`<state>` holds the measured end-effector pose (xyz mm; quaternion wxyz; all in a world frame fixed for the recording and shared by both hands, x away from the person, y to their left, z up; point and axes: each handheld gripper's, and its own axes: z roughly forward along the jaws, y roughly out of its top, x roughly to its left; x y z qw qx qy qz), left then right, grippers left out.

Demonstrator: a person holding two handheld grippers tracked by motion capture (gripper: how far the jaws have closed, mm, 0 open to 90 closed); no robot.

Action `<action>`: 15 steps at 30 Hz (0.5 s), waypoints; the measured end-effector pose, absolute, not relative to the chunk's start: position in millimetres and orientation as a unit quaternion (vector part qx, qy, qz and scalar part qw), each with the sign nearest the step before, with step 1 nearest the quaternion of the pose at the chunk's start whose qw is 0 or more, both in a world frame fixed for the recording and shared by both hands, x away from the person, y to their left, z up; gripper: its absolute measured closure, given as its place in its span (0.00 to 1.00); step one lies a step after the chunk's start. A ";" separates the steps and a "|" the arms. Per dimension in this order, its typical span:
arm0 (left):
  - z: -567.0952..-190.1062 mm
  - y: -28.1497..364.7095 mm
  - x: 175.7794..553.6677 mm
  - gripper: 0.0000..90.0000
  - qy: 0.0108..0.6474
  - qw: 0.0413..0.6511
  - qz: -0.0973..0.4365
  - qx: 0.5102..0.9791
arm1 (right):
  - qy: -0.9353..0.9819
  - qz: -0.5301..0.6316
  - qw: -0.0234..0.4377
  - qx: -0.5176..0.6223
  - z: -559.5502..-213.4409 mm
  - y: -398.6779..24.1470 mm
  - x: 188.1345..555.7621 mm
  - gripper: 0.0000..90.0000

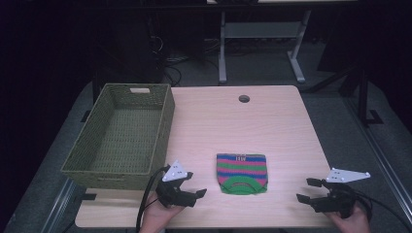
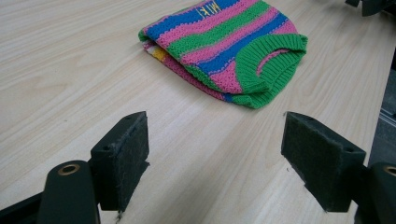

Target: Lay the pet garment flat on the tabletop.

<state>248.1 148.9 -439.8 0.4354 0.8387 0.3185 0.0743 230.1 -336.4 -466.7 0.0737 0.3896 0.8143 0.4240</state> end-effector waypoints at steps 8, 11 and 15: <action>-438.6 149.5 246.9 0.25 0.315 0.440 0.077 0.838 | 0.812 0.431 0.058 0.390 -466.2 -336.3 234.9 0.20; -438.2 149.6 246.4 0.25 0.313 0.439 0.079 0.839 | 0.811 0.433 0.057 0.389 -465.2 -334.5 235.0 0.20; -437.5 150.2 246.3 0.25 0.312 0.441 0.078 0.838 | 0.810 0.437 0.054 0.387 -463.5 -330.8 238.7 0.20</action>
